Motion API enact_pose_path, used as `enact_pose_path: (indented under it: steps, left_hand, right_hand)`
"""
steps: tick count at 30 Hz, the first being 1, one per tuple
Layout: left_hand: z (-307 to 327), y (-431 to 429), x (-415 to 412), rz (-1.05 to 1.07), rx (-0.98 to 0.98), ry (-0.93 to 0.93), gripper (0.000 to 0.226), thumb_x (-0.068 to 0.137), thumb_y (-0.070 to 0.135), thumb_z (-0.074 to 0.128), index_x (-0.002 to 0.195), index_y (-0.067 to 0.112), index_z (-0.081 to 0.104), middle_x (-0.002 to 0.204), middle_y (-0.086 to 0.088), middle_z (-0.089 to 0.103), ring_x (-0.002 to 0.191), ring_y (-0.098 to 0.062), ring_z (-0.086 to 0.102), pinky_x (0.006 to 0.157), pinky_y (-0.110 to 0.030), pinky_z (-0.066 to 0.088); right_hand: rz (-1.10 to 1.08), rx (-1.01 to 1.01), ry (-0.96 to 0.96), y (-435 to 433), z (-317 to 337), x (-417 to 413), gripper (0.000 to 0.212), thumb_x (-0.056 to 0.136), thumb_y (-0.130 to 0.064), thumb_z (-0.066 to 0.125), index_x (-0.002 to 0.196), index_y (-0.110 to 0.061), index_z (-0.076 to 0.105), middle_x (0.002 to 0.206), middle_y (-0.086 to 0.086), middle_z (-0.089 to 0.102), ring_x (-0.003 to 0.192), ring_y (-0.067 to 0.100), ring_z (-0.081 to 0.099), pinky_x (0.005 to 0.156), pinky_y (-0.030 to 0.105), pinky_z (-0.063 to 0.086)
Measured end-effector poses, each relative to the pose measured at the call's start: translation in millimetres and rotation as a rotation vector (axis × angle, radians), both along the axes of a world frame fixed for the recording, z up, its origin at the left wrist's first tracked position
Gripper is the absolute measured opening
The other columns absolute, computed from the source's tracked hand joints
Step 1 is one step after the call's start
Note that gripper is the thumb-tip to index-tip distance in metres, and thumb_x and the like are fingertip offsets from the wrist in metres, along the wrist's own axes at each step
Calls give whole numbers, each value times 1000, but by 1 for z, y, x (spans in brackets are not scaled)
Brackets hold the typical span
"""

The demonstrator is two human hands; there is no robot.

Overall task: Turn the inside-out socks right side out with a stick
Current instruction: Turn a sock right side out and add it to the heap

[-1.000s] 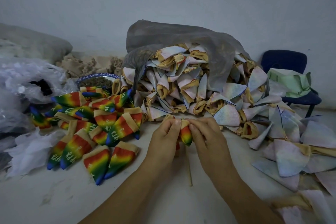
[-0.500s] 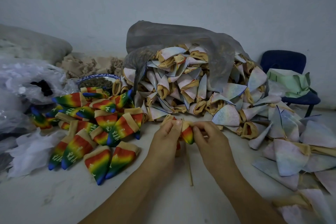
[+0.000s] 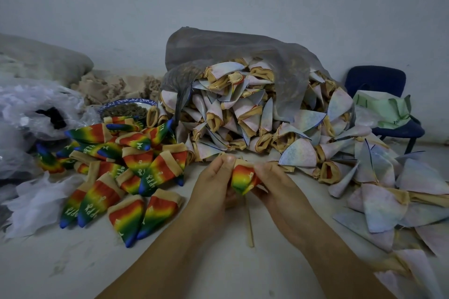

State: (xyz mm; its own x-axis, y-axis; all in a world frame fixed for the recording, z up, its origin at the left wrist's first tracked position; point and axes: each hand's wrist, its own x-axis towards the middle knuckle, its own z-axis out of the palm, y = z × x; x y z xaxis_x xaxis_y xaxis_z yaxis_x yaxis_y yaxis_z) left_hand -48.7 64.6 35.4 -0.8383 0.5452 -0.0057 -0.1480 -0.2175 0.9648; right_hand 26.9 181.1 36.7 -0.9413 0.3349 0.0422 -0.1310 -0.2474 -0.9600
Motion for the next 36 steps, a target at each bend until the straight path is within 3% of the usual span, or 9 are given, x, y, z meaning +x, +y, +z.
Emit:
enact_pose_path:
  steps: [4,10,14,17,20,25,29,31,36]
  left_hand:
    - [6,-5,2,-78,98,-59,29,92,33,57,108,9,64,85,-8,70,59,-7,66,47,-16,47]
    - [10,-8,2,-116,133,-10,20,78,38,65,89,23,73,86,-5,69,73,-14,66,58,-23,53]
    - [7,-7,-1,48,-6,145,11,89,31,67,92,41,72,100,13,68,94,-12,67,74,-27,54]
    - [4,-7,-8,261,-103,339,24,98,27,57,94,47,67,97,27,65,91,4,62,76,-26,54]
    - [-1,-9,-14,369,-236,452,25,99,27,52,94,48,64,98,44,53,93,19,51,80,-29,54]
    - [-17,-7,-20,400,-429,753,28,97,9,52,97,35,63,102,25,51,102,9,41,93,-12,34]
    - [-20,-6,-19,343,-625,900,27,97,22,54,121,29,65,119,17,48,108,-2,28,92,-14,22]
    - [-22,-5,-16,242,-741,932,41,96,25,53,136,32,54,135,15,41,117,-4,23,99,-18,20]
    - [-23,-6,-16,205,-904,1008,46,101,19,44,145,32,46,152,11,30,139,-11,15,113,-26,14]
  right_hand:
    - [40,14,-16,-1,0,3,28,78,-46,64,90,-21,70,101,5,68,97,14,62,91,30,49]
    - [116,-139,-25,4,3,7,45,91,-40,47,121,-10,62,120,10,66,115,20,61,98,33,46]
    - [-166,436,-161,6,0,2,26,99,-36,42,104,-24,64,107,-1,64,99,9,63,94,31,49]
    - [-445,873,-57,21,-5,1,18,98,-21,46,94,-18,64,99,-4,53,92,-3,53,82,8,38]
    - [-706,1139,10,44,-4,1,18,97,-13,49,105,-9,64,105,2,57,101,13,52,81,10,31]
    - [-750,1427,-68,75,-11,-4,43,87,7,50,130,3,52,134,23,51,123,35,49,102,37,38]
    - [-484,1585,-420,78,-31,-6,55,98,-10,39,149,-9,19,157,10,19,147,21,12,117,35,15]
    - [-508,1577,-436,74,-33,-4,54,98,-19,43,149,-12,25,155,9,27,145,22,19,116,37,18]
    - [-664,1508,-174,53,-23,-3,44,85,-9,65,128,-4,56,133,19,53,123,36,49,98,49,45]
